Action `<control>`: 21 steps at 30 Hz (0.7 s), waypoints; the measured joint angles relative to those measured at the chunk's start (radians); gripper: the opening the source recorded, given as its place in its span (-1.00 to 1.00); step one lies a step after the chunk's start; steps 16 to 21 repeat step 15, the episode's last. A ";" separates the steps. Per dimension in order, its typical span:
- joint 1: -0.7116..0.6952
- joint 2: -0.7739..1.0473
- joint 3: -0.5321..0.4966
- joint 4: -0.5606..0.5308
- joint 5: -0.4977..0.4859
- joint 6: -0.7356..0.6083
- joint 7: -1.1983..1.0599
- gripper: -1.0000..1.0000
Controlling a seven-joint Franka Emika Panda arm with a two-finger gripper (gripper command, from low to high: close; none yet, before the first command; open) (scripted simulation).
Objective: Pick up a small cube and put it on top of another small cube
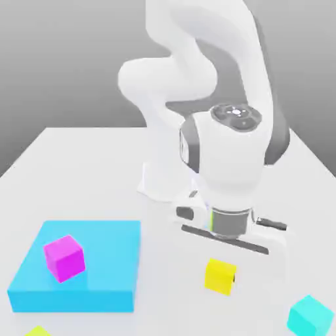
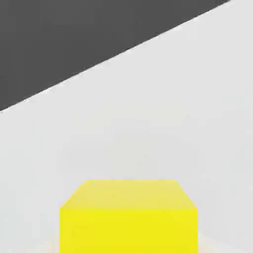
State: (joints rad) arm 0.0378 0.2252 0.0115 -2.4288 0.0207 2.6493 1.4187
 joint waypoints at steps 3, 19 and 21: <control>-0.082 0.045 -0.060 0.100 0.025 -0.054 -0.018 -1.00; -0.262 0.262 -0.154 0.310 0.110 -0.050 -0.079 1.00; -0.262 0.262 -0.154 0.310 0.110 -0.050 -0.079 1.00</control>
